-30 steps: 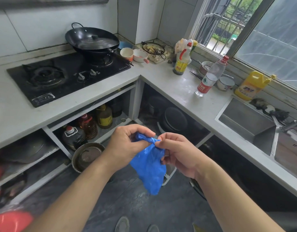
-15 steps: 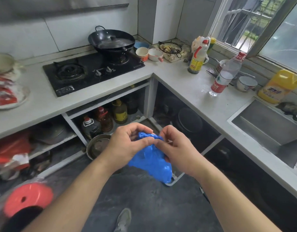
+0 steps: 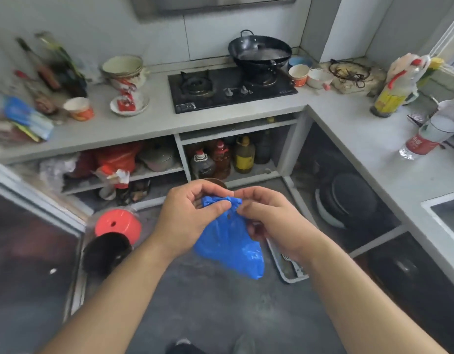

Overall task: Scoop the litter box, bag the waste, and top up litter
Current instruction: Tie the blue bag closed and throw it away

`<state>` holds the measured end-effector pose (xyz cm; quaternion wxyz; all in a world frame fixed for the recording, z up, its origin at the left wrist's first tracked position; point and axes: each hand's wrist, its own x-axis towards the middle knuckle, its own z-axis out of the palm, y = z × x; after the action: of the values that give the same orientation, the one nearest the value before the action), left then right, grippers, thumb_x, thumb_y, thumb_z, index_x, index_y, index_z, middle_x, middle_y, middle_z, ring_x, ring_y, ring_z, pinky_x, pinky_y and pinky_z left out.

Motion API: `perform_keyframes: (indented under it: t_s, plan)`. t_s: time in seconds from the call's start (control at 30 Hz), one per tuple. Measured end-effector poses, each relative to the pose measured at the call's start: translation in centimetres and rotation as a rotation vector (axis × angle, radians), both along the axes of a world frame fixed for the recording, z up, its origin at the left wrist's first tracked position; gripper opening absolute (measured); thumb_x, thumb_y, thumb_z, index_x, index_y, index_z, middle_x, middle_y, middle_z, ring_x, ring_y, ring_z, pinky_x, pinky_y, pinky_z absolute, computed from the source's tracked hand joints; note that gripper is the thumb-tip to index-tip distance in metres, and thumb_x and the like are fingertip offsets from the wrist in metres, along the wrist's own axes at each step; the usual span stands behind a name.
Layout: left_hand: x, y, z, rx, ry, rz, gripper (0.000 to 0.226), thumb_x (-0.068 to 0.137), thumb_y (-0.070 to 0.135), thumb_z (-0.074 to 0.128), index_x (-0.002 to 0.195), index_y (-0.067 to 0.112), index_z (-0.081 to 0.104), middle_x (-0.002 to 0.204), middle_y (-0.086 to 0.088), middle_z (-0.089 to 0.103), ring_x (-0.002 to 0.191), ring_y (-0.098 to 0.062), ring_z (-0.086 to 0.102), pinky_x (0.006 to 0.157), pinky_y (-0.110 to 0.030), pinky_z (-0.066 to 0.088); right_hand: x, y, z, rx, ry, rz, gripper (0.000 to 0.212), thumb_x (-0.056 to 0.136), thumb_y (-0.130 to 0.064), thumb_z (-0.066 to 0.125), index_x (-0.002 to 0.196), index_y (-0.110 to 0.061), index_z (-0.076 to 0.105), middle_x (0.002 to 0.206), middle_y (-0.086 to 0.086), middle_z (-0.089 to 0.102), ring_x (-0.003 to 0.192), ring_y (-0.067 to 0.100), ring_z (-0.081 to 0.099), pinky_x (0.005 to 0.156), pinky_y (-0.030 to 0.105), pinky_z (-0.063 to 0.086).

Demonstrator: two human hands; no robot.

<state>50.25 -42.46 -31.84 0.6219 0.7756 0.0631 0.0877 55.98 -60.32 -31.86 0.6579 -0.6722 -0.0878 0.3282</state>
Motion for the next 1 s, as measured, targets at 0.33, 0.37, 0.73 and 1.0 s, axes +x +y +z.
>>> perform_keyframes:
  t_s: [0.33,0.37,0.73,1.0]
  plan:
    - [-10.7,8.4,-0.8,-0.001,0.047,0.205,0.022,0.088,0.008,0.072,0.104,0.023,0.077,0.100,0.010,0.077,0.097,-0.009,0.072,0.093,-0.032,0.055,-7.4,10.0,-0.1,-0.005,-0.050,0.045,0.013,0.099,-0.015,0.060,0.092,-0.008,0.068,0.076,0.013,0.064,0.051,0.016,0.051,0.051,0.028,0.040]
    - [-11.9,9.2,-1.1,0.003,0.046,0.217,0.022,0.090,0.010,0.070,0.105,0.024,0.077,0.100,0.010,0.077,0.098,-0.010,0.072,0.094,-0.035,0.055,-8.5,11.0,-0.1,0.006,-0.035,0.055,0.013,0.100,-0.015,0.058,0.092,-0.008,0.066,0.076,0.012,0.066,0.050,0.017,0.052,0.050,0.028,0.041]
    - [-19.9,13.0,-2.8,-0.074,0.091,0.414,0.016,0.097,0.026,0.064,0.106,0.026,0.078,0.084,0.015,0.076,0.081,-0.005,0.071,0.077,-0.031,0.057,-13.9,15.1,-0.8,-0.215,-0.198,0.012,0.017,0.100,-0.015,0.056,0.089,-0.003,0.062,0.066,0.005,0.064,0.058,0.020,0.055,0.049,0.030,0.044]
    - [-19.8,14.3,-2.5,-0.146,0.031,0.593,0.014,0.095,0.028,0.065,0.094,0.029,0.080,0.097,-0.006,0.077,0.101,-0.025,0.071,0.098,-0.051,0.052,-9.3,11.8,-1.2,-0.337,-0.205,-0.179,0.021,0.098,-0.017,0.057,0.080,-0.008,0.064,0.071,0.015,0.066,0.059,0.023,0.054,0.059,0.035,0.044]
